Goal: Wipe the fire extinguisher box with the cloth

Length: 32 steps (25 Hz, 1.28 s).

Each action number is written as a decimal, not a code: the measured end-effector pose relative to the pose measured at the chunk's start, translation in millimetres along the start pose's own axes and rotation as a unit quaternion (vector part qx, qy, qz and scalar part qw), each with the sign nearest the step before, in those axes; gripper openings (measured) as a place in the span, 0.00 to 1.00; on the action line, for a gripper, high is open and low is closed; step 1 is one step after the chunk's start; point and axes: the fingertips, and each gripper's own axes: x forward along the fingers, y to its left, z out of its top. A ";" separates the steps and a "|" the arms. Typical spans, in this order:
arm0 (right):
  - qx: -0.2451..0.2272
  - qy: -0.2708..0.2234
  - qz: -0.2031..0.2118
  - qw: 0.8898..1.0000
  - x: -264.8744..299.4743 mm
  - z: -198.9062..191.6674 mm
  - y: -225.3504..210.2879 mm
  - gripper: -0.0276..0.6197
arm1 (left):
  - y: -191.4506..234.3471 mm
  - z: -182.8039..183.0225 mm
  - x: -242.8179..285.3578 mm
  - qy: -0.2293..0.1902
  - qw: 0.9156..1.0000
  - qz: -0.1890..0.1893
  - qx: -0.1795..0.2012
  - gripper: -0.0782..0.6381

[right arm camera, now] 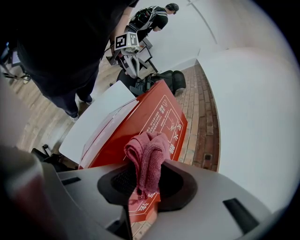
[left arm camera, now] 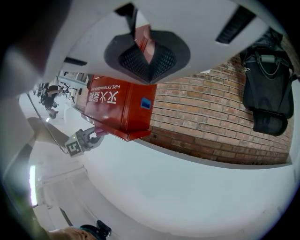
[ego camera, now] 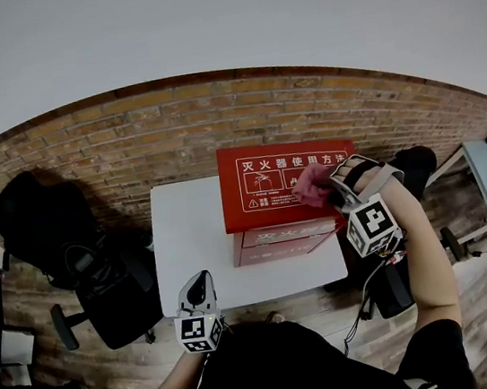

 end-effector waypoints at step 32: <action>-0.031 -0.037 -0.011 0.999 22.2 64.2 -35.5 0.21 | 31.2 3.3 -2.2 0.004 1.000 0.010 -0.008 0.13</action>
